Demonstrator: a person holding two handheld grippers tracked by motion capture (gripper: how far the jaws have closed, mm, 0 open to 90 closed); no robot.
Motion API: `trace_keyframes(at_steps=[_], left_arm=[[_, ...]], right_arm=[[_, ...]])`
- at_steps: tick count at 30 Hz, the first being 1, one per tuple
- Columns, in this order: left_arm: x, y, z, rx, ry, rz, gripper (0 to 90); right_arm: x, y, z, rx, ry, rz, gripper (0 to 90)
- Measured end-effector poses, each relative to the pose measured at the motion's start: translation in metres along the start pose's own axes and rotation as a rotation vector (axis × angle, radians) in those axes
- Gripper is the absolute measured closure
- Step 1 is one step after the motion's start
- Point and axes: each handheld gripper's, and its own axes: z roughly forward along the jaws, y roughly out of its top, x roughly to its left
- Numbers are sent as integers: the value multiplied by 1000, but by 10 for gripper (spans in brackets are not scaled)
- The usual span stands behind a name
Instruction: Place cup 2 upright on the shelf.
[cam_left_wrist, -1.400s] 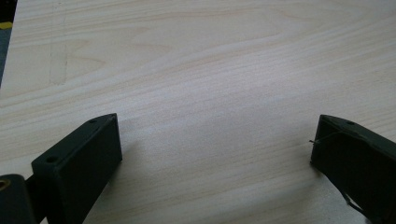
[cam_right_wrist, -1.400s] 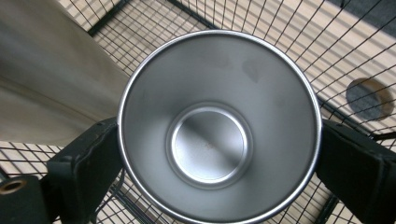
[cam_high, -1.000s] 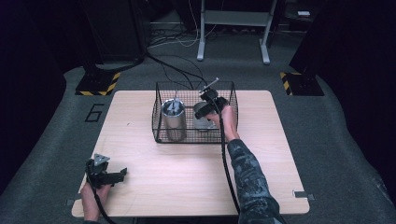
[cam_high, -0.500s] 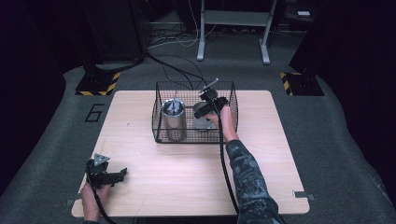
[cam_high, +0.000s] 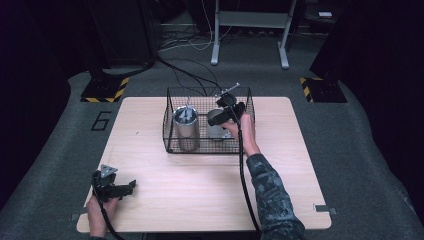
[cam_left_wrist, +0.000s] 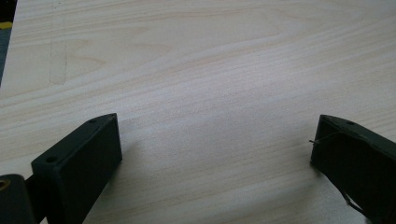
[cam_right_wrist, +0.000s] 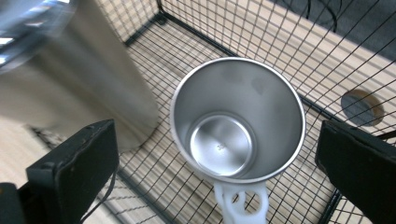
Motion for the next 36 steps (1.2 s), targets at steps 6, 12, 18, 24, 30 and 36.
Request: trace_keyframes(at_steps=[6,12,18,24,30,36], left_arm=[[-1,0,0,-5,1,-8,15],[-1,0,0,-2,-1,-10,15],[-1,0,0,-2,-1,-13,15],[-1,0,0,-4,1,-7,15],[0,0,0,-4,1,-7,15],[-1,0,0,0,-2,-12,15]], right_arm=[[11,-7,-27,-48,34,-28,0],[21,-20,-50,-88,63,-47,0],[27,-41,-74,-123,63,-80,0],[28,-70,-96,-155,42,-83,0],[20,-102,-102,-158,22,-48,0],[5,-136,-105,-159,1,-6,0]])
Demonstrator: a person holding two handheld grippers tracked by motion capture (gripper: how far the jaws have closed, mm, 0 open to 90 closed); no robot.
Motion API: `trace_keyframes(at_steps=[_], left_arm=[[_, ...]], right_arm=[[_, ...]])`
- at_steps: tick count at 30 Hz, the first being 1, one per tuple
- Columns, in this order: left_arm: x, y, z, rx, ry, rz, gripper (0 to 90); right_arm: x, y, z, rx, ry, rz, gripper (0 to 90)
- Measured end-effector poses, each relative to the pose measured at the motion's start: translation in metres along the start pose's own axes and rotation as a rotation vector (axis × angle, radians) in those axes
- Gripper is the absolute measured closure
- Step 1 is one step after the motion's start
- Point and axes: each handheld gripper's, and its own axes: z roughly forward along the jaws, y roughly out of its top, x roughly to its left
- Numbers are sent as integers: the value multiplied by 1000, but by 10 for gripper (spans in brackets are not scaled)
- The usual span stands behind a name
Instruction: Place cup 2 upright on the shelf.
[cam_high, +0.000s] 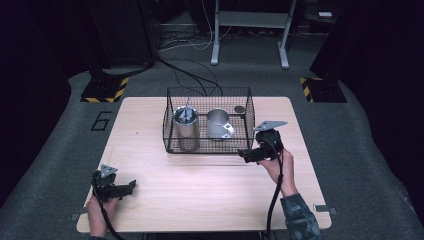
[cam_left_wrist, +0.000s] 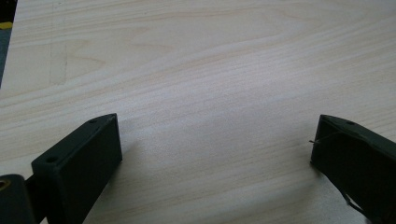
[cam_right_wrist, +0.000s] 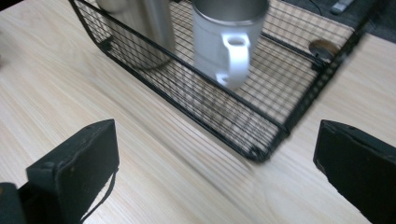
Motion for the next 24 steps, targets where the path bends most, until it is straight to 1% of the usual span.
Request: trace_keyframes(at_steps=[1,2,8,12,13,14,17,21,23,24], left_arm=[[0,0,0,-1,1,3,15],[0,0,0,-4,3,5,15],[0,0,0,0,0,0,15],[0,0,0,0,0,-2,15],[0,0,0,0,0,0,15],[0,0,0,0,0,0,15],[0,0,0,0,0,0,15],[0,0,0,0,0,0,15],[0,0,0,0,0,-1,15],[0,0,0,-1,1,4,15]], right_arm=[[-2,-5,-2,-6,-6,16,0],[-5,-11,-3,-9,-11,18,0],[-20,-44,-8,-15,-48,78,0],[-30,-65,-9,2,-64,116,0],[-33,-71,-8,-1,-68,129,0],[-36,-77,-8,9,-75,137,0],[-42,-93,-6,23,-87,180,0],[-51,-121,-4,42,-115,224,0],[-53,-134,-4,42,-128,249,0],[-55,-138,-3,49,-133,245,0]])
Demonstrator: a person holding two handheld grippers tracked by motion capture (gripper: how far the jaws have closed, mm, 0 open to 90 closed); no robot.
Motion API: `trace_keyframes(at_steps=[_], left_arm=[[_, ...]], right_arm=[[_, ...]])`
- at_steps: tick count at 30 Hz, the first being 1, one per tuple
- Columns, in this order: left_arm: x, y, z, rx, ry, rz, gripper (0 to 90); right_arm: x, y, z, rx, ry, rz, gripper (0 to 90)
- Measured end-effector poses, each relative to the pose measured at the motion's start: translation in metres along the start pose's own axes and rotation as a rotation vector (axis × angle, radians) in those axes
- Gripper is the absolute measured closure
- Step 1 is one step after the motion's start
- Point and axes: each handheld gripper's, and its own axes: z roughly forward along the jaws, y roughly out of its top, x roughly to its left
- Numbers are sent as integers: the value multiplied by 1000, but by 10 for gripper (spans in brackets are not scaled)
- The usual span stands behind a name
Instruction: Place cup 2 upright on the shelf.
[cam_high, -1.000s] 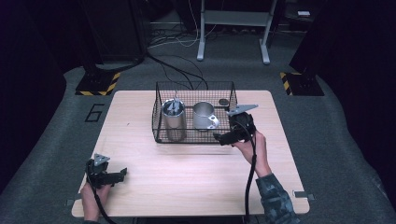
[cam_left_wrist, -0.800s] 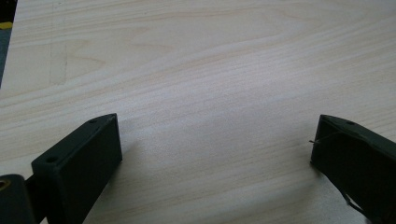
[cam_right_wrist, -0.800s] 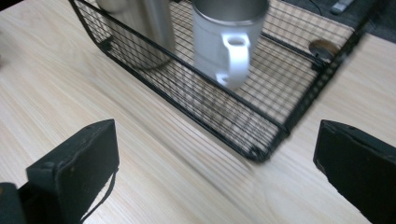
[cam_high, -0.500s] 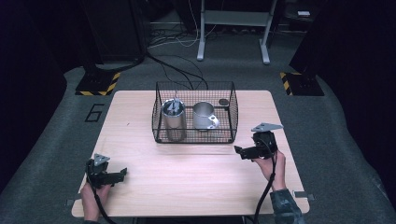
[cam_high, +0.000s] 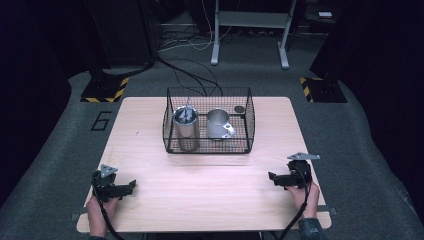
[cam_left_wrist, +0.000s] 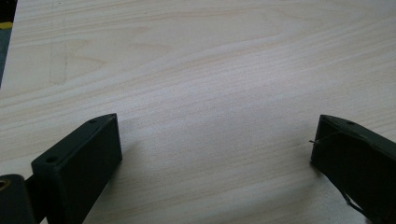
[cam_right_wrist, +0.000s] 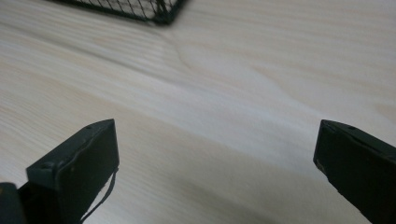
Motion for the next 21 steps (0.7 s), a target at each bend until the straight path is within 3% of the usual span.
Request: trace_keyframes(at_steps=[3,10,12,21], left_arm=[[0,0,0,0,-2,-6,15],[0,0,0,0,-1,-4,15],[0,0,0,0,-1,-4,15],[0,0,0,1,1,-3,15]], right_arm=[[-5,-16,1,6,-29,18,0],[-8,-38,3,11,-57,-33,0],[-8,-42,5,25,-71,-47,0],[-9,-47,6,-11,-93,-49,0]])
